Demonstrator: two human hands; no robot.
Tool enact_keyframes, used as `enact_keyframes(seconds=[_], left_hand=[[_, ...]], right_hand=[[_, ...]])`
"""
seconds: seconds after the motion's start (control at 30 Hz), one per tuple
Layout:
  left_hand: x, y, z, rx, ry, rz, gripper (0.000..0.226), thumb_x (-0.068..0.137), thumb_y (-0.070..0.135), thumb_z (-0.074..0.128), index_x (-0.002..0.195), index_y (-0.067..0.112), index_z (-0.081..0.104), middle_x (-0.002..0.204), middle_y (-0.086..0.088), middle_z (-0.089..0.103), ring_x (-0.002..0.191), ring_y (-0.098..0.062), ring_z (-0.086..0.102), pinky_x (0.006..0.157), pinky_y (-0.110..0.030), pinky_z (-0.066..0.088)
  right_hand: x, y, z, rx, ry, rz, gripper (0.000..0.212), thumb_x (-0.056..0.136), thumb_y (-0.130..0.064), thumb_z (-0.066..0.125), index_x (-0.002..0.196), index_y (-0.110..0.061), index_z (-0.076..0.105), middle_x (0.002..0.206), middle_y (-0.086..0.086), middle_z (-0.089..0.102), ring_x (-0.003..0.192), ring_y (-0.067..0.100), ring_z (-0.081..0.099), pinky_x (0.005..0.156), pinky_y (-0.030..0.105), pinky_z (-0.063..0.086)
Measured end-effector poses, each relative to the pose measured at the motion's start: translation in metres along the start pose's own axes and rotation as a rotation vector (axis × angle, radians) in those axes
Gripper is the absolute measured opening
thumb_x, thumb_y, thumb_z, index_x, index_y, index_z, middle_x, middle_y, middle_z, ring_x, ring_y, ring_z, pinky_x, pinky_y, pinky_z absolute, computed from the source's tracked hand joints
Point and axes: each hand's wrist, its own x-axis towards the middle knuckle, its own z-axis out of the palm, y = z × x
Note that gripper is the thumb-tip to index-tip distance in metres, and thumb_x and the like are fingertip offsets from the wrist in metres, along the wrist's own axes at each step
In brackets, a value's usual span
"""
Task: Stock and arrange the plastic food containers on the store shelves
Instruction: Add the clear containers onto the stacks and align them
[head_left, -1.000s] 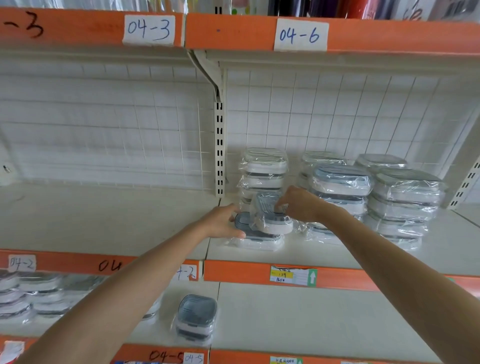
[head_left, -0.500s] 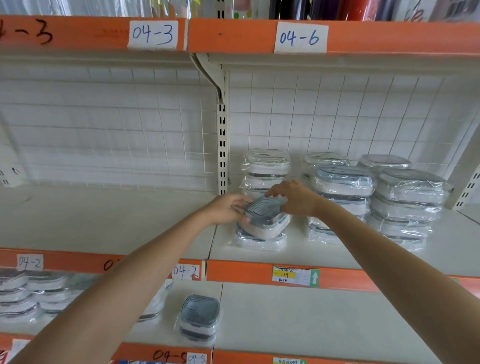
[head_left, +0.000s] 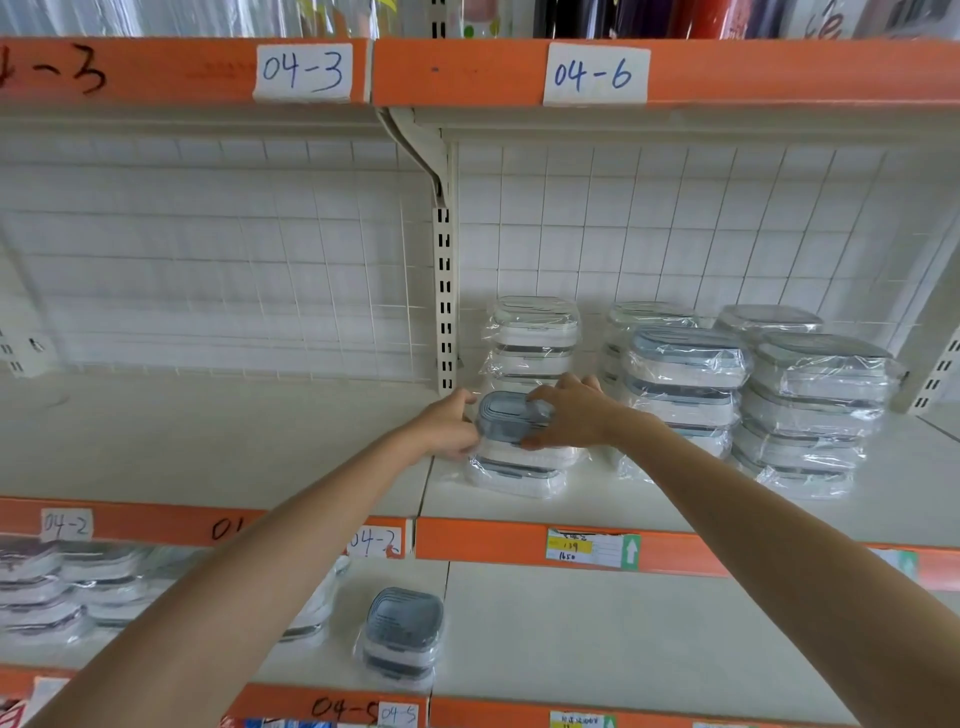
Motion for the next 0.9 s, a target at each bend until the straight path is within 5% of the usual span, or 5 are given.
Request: enact_keyframes(seconds=[0.23, 0.33, 0.43, 0.63, 0.9], left_hand=[[-0.003, -0.005, -0.002, -0.151, -0.032, -0.007, 0.07, 0.076, -0.009, 0.052, 0.139, 0.015, 0.033, 0.105, -0.017, 0.054, 0.104, -0.03, 0.061, 0.093, -0.045, 0.051], [-0.003, -0.005, 0.004, -0.242, -0.069, 0.024, 0.073, 0.079, -0.003, 0.062, 0.142, 0.015, 0.03, 0.101, -0.007, 0.053, 0.095, -0.019, 0.059, 0.087, -0.033, 0.054], [0.0, -0.001, 0.016, 0.052, 0.03, 0.126, 0.071, 0.079, 0.017, 0.073, 0.136, 0.015, 0.033, 0.099, -0.001, 0.056, 0.093, -0.016, 0.056, 0.072, -0.022, 0.047], [0.007, 0.01, 0.026, 0.482, 0.208, 0.21, 0.061, 0.084, 0.025, 0.066, 0.133, 0.008, 0.034, 0.101, -0.012, 0.061, 0.089, -0.029, 0.06, 0.072, -0.038, 0.052], [0.008, 0.01, 0.022, 0.368, 0.148, 0.257, 0.05, 0.084, 0.019, 0.065, 0.128, 0.01, 0.041, 0.093, -0.003, 0.055, 0.08, -0.02, 0.056, 0.066, -0.031, 0.045]], right_hand=[[-0.002, -0.008, 0.0, 0.092, 0.004, -0.063, 0.076, 0.072, -0.059, 0.07, 0.136, -0.03, 0.042, 0.126, 0.009, 0.035, 0.116, 0.032, 0.046, 0.101, 0.043, 0.042], [0.0, -0.004, -0.004, 0.035, -0.019, -0.061, 0.076, 0.075, -0.058, 0.067, 0.14, -0.03, 0.039, 0.133, 0.011, 0.036, 0.123, 0.034, 0.042, 0.103, 0.047, 0.039], [0.002, -0.002, -0.008, -0.089, -0.04, -0.046, 0.075, 0.079, -0.061, 0.06, 0.143, -0.03, 0.034, 0.142, 0.011, 0.037, 0.133, 0.033, 0.031, 0.107, 0.049, 0.034], [-0.005, -0.002, -0.005, -0.051, 0.084, 0.002, 0.062, 0.083, -0.051, 0.062, 0.137, -0.027, 0.044, 0.137, 0.003, 0.036, 0.129, 0.027, 0.029, 0.1, 0.044, 0.04], [-0.018, -0.003, -0.005, -0.112, 0.062, 0.03, 0.057, 0.089, -0.037, 0.059, 0.141, -0.028, 0.039, 0.141, 0.002, 0.037, 0.13, 0.029, 0.033, 0.103, 0.044, 0.039]])
